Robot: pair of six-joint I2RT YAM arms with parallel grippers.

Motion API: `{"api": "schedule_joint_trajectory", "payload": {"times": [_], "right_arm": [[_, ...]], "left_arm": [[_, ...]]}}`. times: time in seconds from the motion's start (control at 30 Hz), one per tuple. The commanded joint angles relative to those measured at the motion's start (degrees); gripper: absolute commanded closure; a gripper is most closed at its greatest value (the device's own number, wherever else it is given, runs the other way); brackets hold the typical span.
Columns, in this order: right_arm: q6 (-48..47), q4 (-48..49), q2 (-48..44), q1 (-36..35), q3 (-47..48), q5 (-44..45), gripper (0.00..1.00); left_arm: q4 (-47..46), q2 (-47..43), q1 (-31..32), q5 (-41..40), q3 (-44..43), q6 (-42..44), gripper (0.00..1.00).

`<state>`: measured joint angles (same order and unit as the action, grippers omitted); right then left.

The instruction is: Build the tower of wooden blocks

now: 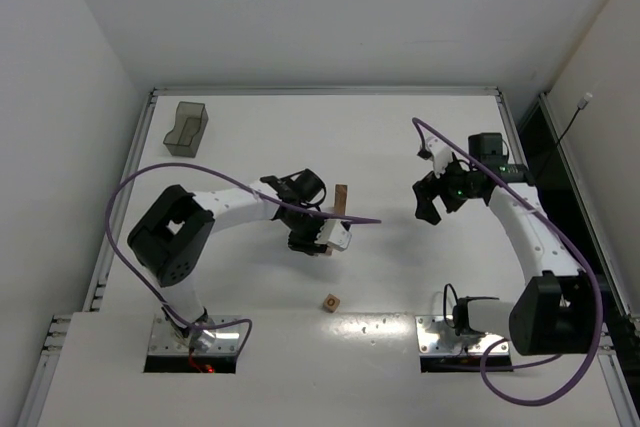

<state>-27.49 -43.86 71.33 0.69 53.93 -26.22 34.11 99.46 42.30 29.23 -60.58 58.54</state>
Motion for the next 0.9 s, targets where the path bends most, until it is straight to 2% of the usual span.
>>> {"api": "schedule_joint_trajectory", "payload": {"times": [0.0,0.2,0.27,0.3,0.33,0.43,0.6,0.7,0.73,0.87], "right_arm": [[-1.08,0.88,0.39,0.37,1.88,-2.00,0.09],[-1.61,0.88,1.44,0.37,1.88,-2.00,0.10],[-1.61,0.88,1.44,0.37,1.88,-2.00,0.10],[-1.61,0.88,1.44,0.37,1.88,-2.00,0.12],[-1.61,0.88,1.44,0.89,1.88,-2.00,0.12],[-1.61,0.88,1.44,0.89,1.88,-2.00,0.12],[-2.13,0.35,0.92,0.89,2.40,-2.00,0.12],[-2.13,0.35,0.92,0.89,2.41,-1.47,0.13],[-2.13,0.35,0.92,0.89,2.41,-1.47,0.13],[-1.61,0.87,1.44,0.89,2.41,-2.00,0.13]], "left_arm": [[-1.76,0.30,1.03,2.76,-1.83,-0.36,0.64],[-2.29,0.91,1.55,2.76,-2.35,-1.41,0.65],[-3.43,0.91,2.08,2.06,-1.83,-2.90,0.69],[-4.48,0.91,2.08,2.06,-1.22,-3.52,0.73],[-5.18,0.91,2.08,1.45,-0.43,-5.09,0.84],[-9.31,-1.37,2.08,0.91,2.47,-9.14,1.00],[-15.72,-6.46,2.61,0.99,8.27,-13.71,1.00],[-18.98,-11.99,1.03,5.56,11.96,-18.45,1.00],[-22.91,-13.66,0.33,6.79,13.28,-20.29,1.00],[-35.84,-23.06,-1.35,9.17,22.33,-36.27,1.00]]}}
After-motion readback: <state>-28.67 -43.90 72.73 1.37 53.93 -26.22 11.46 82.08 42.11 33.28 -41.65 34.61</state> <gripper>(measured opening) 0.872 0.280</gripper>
